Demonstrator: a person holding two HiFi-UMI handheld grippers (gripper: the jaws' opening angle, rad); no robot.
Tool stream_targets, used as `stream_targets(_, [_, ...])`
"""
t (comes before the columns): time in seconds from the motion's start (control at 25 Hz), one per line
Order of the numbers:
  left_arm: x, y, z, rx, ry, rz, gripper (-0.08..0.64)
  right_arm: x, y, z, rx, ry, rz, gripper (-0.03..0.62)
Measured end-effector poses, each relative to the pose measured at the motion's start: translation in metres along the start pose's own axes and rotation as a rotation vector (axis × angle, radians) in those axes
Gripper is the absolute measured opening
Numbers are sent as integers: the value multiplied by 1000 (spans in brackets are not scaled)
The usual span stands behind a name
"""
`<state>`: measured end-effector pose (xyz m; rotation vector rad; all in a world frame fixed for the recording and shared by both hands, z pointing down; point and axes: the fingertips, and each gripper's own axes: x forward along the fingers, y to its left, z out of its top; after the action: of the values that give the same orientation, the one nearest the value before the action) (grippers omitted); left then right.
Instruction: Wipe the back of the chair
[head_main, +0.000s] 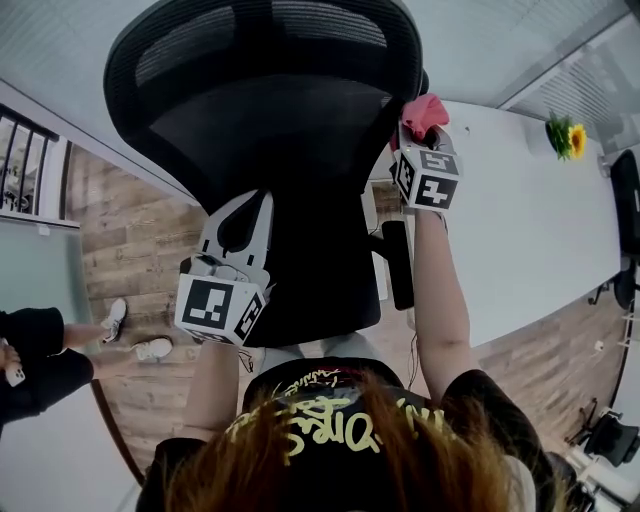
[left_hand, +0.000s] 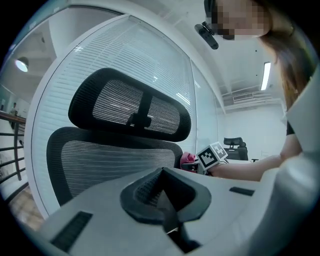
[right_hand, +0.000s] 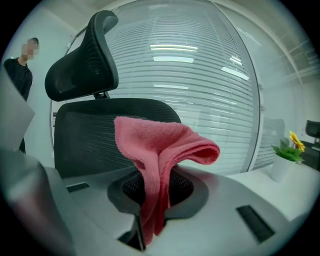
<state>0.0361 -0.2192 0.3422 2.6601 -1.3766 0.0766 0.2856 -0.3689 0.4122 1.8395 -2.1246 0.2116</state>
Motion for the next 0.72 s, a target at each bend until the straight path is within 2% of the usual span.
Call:
stream_targets(0.4, [-4,15,-7,-10,9,25,-8,5,11,2,-6,-5,-61,64])
stream_targets(0.72, [-11,21,-5,-8,8,36,-8,9,30,6,-5,-9,-39,64])
